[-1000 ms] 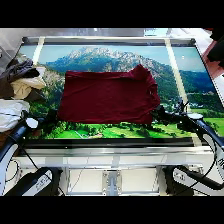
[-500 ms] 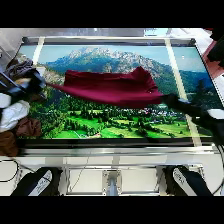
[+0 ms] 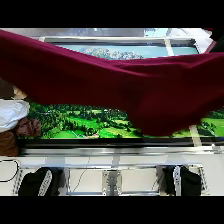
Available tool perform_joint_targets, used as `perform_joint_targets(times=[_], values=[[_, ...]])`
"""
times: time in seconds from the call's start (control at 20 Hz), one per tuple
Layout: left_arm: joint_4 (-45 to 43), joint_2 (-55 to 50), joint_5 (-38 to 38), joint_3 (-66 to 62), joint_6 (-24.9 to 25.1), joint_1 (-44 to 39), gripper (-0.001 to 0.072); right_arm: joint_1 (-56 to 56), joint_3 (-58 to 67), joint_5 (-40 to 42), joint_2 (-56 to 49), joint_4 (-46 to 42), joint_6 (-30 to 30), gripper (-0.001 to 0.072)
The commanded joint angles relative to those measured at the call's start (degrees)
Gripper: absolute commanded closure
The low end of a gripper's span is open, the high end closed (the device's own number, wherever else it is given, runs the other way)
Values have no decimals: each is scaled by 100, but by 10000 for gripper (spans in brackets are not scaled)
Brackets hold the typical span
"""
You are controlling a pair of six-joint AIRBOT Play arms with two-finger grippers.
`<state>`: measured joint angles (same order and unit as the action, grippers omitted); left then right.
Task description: Fold the shirts.
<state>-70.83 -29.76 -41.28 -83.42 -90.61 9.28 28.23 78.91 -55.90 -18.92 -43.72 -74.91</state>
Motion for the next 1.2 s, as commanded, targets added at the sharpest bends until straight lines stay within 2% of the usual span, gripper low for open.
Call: perform_joint_targets(times=[0.0, 0.1, 0.2, 0.3, 0.4, 0.5, 0.6, 0.7, 0.8, 1.0, 1.15], values=[[-50, -87, -236, -437, 243, 2, 699, 85, 1008, 199, -256, -273, -24, 692], [4, -603, -890, -431, 247, 0, 699, 85, 1003, -350, -914, 179, 31, 691], [177, -1318, -1462, -365, 452, -2, 699, 83, 804, -931, -1733, 870, 411, 690], [223, -2103, -1508, -197, 581, -83, 699, 22, 345, -1014, -2494, 1294, 793, 690], [219, -2962, -1217, -13, 708, -251, 699, -334, -203, -763, -3200, 1117, 1200, 690], [120, -3884, -675, 118, 813, -542, 699, -881, -750, -17, -3923, 651, 1373, 690], [-61, -4833, 31, 127, 804, -848, 699, -1484, -1167, 1178, -4715, 337, 1370, 689], [-114, -5668, 922, 120, 754, -1097, 699, -2039, -1305, 2371, -5569, 350, 1366, 689], [-107, -6288, 1687, 120, 492, -1266, 699, -2542, -1298, 3521, -6317, 466, 1364, 689], [-107, -6758, 2544, 74, 22, -1327, 699, -3226, -1298, 5431, -7110, 756, 1327, 689], [-103, -6754, 2605, -157, 20, -1327, 699, -3333, -1279, 5987, -7160, 754, 1327, 689]])
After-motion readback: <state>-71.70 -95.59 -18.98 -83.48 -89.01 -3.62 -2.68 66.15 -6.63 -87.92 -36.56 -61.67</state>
